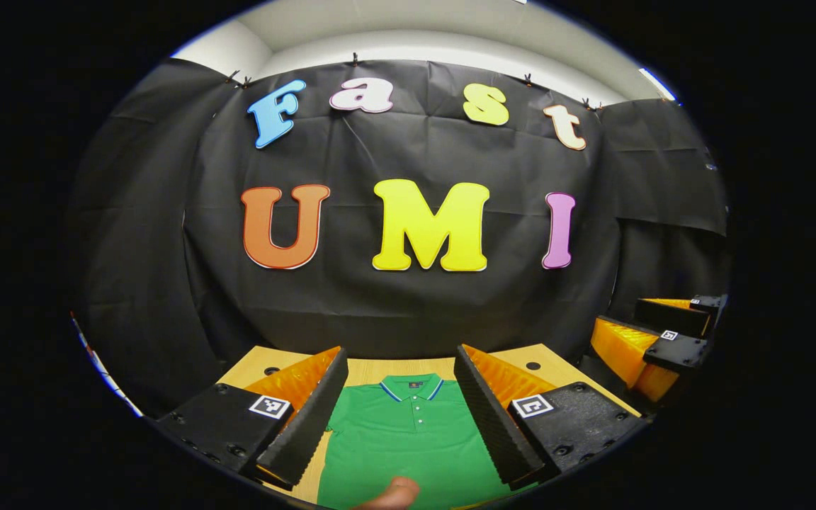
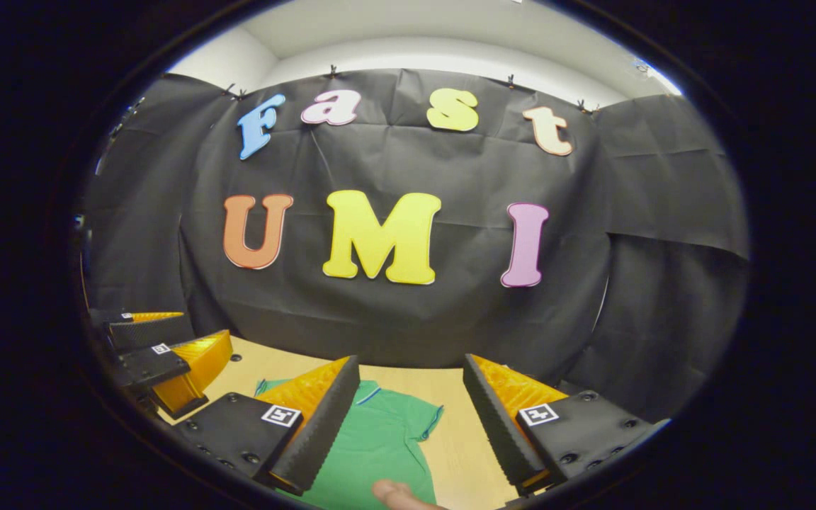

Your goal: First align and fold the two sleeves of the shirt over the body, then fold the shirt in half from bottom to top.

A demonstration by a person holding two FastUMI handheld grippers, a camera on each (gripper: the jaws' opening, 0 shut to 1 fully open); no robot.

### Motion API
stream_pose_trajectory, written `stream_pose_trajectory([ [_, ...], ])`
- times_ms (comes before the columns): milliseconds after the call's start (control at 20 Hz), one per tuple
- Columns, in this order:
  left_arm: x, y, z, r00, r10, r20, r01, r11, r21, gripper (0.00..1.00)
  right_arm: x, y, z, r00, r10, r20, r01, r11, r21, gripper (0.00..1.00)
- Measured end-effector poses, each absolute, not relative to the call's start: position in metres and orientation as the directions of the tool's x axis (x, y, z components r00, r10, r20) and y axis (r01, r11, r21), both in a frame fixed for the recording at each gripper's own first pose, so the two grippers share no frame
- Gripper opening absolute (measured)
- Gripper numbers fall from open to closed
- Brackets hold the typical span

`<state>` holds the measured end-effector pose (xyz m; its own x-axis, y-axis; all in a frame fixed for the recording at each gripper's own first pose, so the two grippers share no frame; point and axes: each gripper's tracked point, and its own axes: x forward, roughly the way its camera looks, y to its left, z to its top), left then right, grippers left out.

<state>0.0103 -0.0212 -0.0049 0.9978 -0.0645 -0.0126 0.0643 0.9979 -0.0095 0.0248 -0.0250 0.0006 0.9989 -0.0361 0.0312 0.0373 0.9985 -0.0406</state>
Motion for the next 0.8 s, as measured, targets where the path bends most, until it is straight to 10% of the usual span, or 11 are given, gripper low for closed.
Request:
stream_pose_trajectory([
  [800, 0.010, -0.019, -0.013, 0.998, -0.051, -0.038, 0.051, 0.999, -0.004, 0.98, 0.038, -0.024, -0.018, 1.000, 0.002, -0.007, -0.002, 0.999, -0.041, 0.97],
])
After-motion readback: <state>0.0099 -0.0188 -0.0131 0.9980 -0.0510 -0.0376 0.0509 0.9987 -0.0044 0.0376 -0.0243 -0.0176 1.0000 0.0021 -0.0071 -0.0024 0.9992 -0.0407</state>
